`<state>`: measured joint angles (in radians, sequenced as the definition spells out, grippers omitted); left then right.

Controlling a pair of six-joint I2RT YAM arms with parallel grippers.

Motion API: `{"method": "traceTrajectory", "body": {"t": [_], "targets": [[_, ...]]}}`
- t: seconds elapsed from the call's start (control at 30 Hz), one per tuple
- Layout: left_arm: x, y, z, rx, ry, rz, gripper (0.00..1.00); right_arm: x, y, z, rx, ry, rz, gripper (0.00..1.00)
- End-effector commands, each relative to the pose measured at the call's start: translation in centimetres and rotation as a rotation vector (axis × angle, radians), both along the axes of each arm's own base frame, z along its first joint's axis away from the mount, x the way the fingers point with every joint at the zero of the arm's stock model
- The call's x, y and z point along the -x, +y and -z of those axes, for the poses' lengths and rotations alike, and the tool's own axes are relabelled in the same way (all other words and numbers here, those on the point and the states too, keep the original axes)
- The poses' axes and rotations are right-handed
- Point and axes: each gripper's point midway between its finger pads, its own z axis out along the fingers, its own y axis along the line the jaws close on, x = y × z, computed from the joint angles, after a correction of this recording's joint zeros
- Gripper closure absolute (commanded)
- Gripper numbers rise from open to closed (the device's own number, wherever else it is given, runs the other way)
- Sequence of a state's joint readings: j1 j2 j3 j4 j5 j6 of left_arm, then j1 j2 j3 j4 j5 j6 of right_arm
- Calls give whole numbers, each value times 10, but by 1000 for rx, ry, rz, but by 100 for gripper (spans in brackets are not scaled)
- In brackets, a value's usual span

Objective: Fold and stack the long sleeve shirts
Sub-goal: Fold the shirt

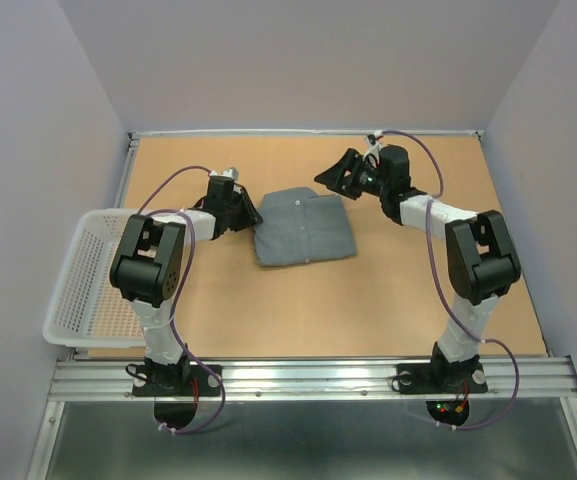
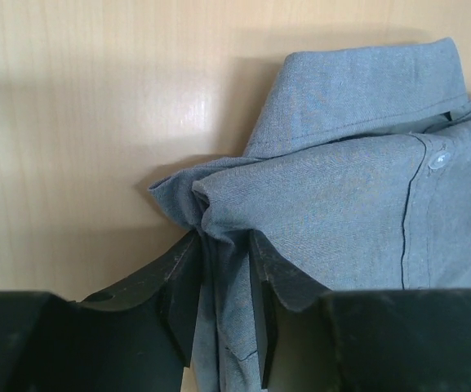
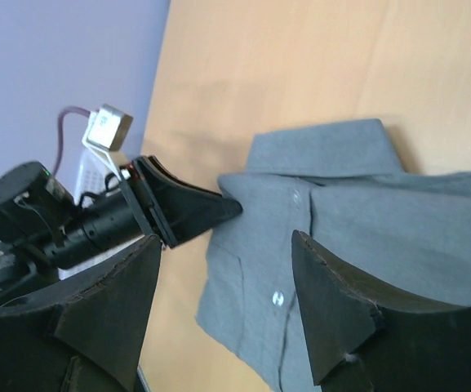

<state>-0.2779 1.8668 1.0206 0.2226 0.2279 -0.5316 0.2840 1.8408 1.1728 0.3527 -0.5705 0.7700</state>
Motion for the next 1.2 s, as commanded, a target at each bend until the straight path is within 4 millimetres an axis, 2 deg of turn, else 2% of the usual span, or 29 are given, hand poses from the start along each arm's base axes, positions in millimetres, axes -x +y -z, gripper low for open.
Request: {"method": "traceTrajectory", "body": {"t": [0.0, 0.03, 0.07, 0.13, 0.33, 0.37, 0.5, 0.6, 0.7, 0.73, 0.8, 0.83, 0.9, 0.93, 0.97, 1.0, 1.03, 1.07, 1.1, 1.13, 1.17], "targets": [[15, -5, -5, 30, -5, 50, 62, -19, 23, -25, -98, -47, 4, 30], [17, -5, -6, 35, -2, 45, 75, -21, 30, -16, -103, -27, 0, 30], [20, -4, -3, 36, 6, 42, 83, -24, 34, -17, -109, -30, 1, 30], [23, -3, -1, 36, 12, 38, 93, -27, 42, -6, -126, -8, -6, 30], [29, 1, 9, 25, 43, 17, 92, -30, 50, 39, -175, 78, 6, 30], [30, 3, 11, 27, 51, 8, 92, -29, 51, 57, -172, 113, 2, 31], [35, 19, 16, 18, 68, -51, 90, -23, 46, 101, -183, 196, 44, 33], [38, 36, 19, 14, 85, -115, 90, -9, 37, 141, -149, 273, 84, 34], [39, 38, 8, 35, 69, -120, 82, 0, 35, 153, -135, 295, 73, 34], [38, 36, 0, 47, 56, -115, 75, 1, 35, 152, -132, 289, 64, 34], [35, 31, -32, 81, -17, -95, 71, 0, 37, 139, -137, 258, 44, 34], [34, 26, -58, 105, -76, -79, 57, -1, 39, 131, -137, 237, 32, 34], [34, 21, -87, 124, -130, -63, 41, -6, 42, 103, -153, 176, 9, 34], [38, 19, -104, 131, -155, -59, 30, -7, 43, 85, -156, 143, -1, 34], [39, 17, -116, 137, -176, -56, 26, -8, 43, 84, -150, 143, -5, 34], [39, 15, -127, 142, -197, -59, 23, -11, 45, 62, -158, 102, -12, 34], [42, 15, -143, 158, -229, -64, 21, -9, 45, 54, -148, 94, -22, 34], [49, 6, -149, 166, -233, -47, 20, -7, 44, 45, -148, 81, -27, 34], [58, -6, -161, 190, -251, -26, 20, -2, 42, 27, -152, 55, -32, 34], [58, -6, -161, 190, -251, -25, 21, 2, 41, 22, -154, 48, -32, 34], [64, -15, -169, 224, -251, -19, 23, 6, 39, 16, -155, 41, -33, 34]]}}
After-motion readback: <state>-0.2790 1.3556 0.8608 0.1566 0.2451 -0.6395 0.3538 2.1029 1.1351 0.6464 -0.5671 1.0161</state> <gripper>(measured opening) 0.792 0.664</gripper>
